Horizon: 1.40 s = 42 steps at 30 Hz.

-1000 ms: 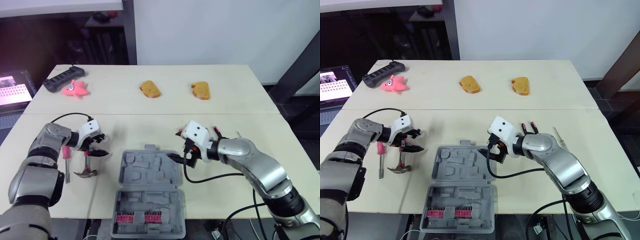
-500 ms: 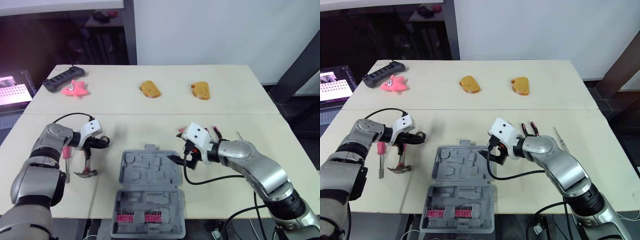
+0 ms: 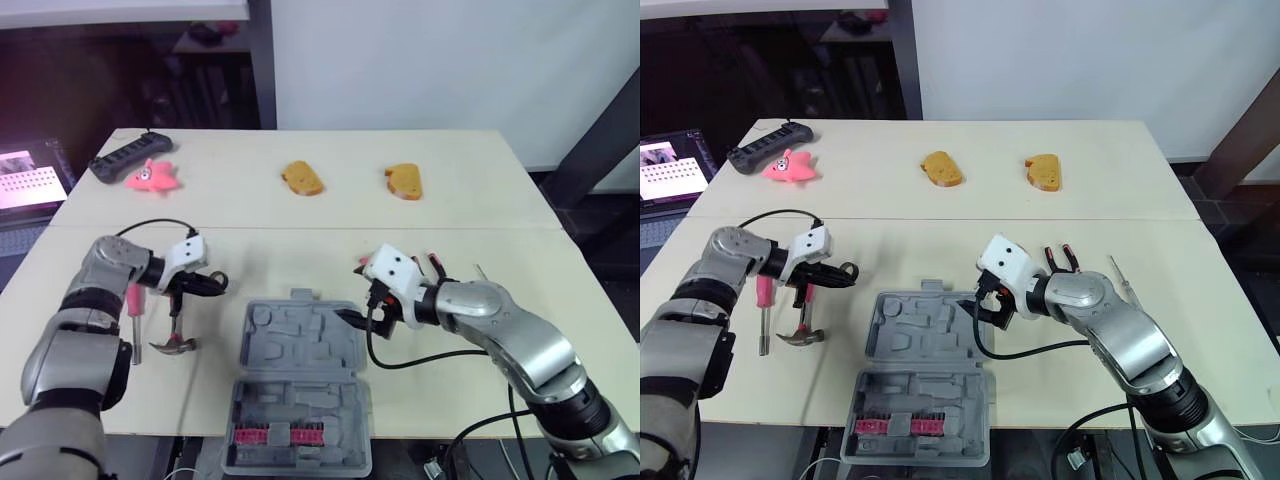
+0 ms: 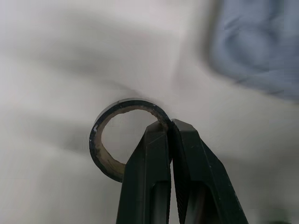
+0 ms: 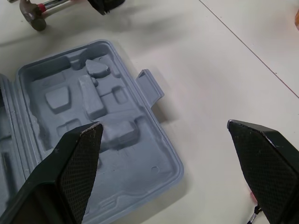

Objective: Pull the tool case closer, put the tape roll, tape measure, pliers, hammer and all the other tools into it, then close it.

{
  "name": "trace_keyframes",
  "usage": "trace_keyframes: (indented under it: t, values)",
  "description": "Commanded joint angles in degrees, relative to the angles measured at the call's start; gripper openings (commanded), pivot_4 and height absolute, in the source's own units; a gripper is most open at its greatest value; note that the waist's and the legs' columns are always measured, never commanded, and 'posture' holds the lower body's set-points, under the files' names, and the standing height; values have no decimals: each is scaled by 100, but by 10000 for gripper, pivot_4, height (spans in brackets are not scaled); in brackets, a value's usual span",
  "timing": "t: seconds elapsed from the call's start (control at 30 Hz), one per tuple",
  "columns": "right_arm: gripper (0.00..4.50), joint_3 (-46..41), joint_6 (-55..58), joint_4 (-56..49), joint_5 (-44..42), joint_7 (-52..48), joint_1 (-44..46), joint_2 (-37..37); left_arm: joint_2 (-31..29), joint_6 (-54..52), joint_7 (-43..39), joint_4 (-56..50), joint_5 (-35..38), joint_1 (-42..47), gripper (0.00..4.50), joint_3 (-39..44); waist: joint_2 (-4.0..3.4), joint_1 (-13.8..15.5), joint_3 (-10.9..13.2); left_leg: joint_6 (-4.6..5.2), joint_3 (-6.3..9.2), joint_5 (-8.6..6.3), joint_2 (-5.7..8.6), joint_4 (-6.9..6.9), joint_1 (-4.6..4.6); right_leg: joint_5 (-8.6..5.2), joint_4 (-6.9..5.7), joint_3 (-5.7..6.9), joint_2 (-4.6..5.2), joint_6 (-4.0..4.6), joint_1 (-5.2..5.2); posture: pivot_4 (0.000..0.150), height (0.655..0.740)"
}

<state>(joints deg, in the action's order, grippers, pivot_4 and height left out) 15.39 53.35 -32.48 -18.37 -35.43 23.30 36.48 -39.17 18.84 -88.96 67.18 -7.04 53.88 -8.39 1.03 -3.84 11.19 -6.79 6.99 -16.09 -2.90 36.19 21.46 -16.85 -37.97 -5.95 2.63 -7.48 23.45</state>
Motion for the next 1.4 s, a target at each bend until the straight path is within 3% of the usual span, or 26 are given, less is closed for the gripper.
trace_keyframes:
  t: [0.03, 0.23, 0.43, 1.4]
  values:
    - [45000, -80, 3, -325, -48, 56, -25, -54, -102, -131, -354, -684, 440, 21, 531, -383, 0, -9, 0, 0, 0, 0, 0, 0, -1, 0, 0, 0, 0, 0, 0, 1500, 7400]
    - [45000, 62, 15, -392, -2, 119, -68, -158, -331, -609, -354, -2319, 1197, -382, 531, -1614, 0, -27, 0, 1, 4, 0, -1, -1, -3, 0, -2, -1, -2, 0, 1, 1500, 7400]
    - [45000, 99, 47, -411, 26, 183, -80, -206, -508, -893, -354, -3389, 1469, -695, 531, -2091, -1, -13, 0, 1, 6, 0, 0, 0, -1, -1, -2, -1, -1, 1, 0, 1500, 7400]
    - [45000, 25, 171, -477, -19, 383, -132, -243, 201, -267, -354, -2248, 464, -435, 531, -2079, 0, -15, 0, 1, 6, 0, 0, 1, -2, -1, -1, -1, -4, 2, 0, 1500, 7400]
